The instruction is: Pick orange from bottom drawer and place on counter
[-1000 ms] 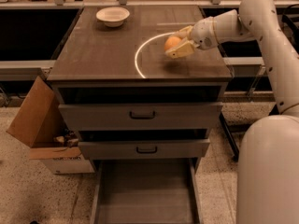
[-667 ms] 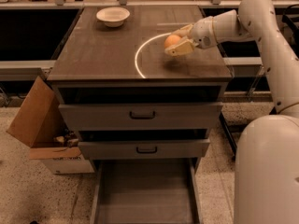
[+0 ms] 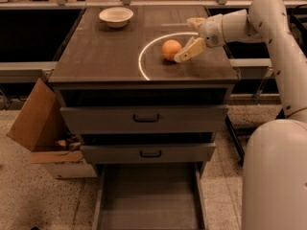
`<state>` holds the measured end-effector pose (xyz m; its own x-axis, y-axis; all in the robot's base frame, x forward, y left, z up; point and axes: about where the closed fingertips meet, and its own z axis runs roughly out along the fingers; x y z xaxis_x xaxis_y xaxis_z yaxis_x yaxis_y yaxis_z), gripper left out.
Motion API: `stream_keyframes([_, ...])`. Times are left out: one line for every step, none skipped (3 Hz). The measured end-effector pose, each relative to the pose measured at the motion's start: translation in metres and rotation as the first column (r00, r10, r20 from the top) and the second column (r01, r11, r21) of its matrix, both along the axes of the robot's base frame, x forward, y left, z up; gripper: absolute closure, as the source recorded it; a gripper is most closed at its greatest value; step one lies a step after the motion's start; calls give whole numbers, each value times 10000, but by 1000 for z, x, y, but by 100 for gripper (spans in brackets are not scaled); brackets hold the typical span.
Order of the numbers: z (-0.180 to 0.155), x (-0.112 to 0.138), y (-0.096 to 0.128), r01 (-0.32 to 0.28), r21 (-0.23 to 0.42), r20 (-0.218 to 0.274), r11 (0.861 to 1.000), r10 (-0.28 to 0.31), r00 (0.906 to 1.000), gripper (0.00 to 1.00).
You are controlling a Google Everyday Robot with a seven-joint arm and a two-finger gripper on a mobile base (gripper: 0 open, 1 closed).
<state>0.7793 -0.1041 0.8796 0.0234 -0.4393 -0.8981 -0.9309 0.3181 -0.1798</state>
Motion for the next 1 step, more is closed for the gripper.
stream_keyframes([21, -7, -25, 378, 218, 532, 9990, -389, 9978, 0])
